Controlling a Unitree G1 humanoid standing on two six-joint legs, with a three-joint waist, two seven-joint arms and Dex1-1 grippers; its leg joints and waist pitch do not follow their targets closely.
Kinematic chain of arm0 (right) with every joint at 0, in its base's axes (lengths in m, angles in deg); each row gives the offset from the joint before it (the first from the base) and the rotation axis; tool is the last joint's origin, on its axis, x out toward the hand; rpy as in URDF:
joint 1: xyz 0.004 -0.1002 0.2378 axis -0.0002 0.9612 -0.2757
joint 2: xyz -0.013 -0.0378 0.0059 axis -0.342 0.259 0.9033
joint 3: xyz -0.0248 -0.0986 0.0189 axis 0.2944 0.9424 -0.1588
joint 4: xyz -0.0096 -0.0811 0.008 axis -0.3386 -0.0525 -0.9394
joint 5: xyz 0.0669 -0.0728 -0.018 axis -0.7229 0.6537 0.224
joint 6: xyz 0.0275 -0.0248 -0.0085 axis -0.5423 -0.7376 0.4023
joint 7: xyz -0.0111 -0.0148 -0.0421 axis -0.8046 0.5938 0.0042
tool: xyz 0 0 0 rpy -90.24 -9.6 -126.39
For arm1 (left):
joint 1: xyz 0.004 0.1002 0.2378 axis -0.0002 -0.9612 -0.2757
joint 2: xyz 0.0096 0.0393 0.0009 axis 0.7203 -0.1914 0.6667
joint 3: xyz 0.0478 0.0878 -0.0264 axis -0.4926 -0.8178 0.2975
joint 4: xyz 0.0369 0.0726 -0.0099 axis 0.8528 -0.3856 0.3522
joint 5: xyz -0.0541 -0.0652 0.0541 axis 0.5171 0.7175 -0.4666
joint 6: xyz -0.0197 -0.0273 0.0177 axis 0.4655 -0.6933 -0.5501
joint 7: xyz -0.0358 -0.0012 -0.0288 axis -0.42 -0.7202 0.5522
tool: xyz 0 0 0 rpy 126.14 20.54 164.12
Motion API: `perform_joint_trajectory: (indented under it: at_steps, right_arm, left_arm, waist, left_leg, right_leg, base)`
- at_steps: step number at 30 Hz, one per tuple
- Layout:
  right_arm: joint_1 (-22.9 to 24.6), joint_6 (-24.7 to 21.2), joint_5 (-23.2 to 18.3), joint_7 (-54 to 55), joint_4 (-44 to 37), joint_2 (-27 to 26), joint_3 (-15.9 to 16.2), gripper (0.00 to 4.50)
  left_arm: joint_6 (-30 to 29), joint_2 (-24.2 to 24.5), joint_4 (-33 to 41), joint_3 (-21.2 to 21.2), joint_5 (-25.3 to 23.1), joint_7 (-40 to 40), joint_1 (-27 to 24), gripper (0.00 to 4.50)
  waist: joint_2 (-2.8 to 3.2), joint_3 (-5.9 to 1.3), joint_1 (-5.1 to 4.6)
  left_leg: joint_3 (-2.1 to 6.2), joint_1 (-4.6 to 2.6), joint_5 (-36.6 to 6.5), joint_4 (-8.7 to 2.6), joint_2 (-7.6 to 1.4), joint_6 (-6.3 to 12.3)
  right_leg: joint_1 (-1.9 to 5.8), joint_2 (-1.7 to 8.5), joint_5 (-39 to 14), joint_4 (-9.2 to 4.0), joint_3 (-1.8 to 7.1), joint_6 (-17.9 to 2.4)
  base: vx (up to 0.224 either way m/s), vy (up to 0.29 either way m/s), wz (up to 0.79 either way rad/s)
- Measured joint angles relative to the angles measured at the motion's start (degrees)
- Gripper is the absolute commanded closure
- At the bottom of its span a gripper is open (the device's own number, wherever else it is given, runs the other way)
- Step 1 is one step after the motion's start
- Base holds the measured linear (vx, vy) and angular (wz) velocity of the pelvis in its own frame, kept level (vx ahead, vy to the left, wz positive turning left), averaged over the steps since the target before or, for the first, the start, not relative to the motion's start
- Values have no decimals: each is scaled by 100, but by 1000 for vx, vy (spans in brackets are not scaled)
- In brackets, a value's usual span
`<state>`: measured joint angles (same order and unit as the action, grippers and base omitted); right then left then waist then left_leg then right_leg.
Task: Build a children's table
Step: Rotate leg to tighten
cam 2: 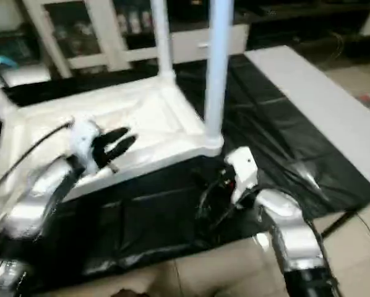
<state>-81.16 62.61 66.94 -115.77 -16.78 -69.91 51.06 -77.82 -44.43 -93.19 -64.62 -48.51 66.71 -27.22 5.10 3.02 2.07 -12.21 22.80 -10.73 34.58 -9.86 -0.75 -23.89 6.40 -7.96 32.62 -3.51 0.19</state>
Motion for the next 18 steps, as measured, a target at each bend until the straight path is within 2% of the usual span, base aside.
perform_joint_trajectory:
  at_steps: [3,5,10,11,13,16,18]
  right_arm:
    - [24,-1,-2,12,-24,-24,3,121]
    - [55,-1,-2,6,-44,-59,16,121]
    - [252,1,-1,-6,-142,-7,23,121]
    - [250,2,0,-6,-143,-4,18,121]
    - [239,14,1,-32,-143,-21,52,121]
    - [227,16,5,-41,-137,-17,56,121]
    - [191,19,5,-52,-130,-24,74,121]
  left_arm:
    - [166,1,129,225,250,70,-501,244]
    - [345,46,319,490,433,126,-893,221]
    - [716,521,292,1226,503,203,-1881,183]
    - [799,565,211,1329,503,192,-1925,169]
    - [1037,695,31,1637,582,172,-2081,169]
    - [1084,842,-41,2017,755,135,-2282,135]
    - [1056,861,-18,2120,904,187,-2389,121]
  waist:
    - [-4,-1,16]
    - [1,-5,-10]
    - [-7,-14,-64]
    - [-8,-14,-64]
    - [-28,-25,-47]
    - [-72,-47,-29]
    - [-97,-60,-23]
  left_leg:
    - [-3,14,0,0,0,-1]
    - [-10,13,0,-1,1,-1]
    - [-7,5,-1,-4,0,-2]
    - [-7,4,-1,-4,0,-3]
    - [-6,-2,-1,-6,0,-3]
    - [-7,-20,-5,-7,3,-9]
    - [-7,-35,-5,-8,8,-10]
  right_leg:
    - [4,1,-12,1,6,19]
    - [5,0,-14,3,18,23]
    - [1,-3,-37,10,19,61]
    - [1,-3,-41,15,20,67]
    - [1,-5,-50,25,28,81]
    - [8,-9,-56,35,45,91]
    - [17,-13,-58,37,61,94]
  base:
    - [0,0,0]
    - [0,0,0]
    - [0,0,0]
    - [0,0,0]
    - [0,0,0]
    - [0,0,0]
    - [0,0,0]
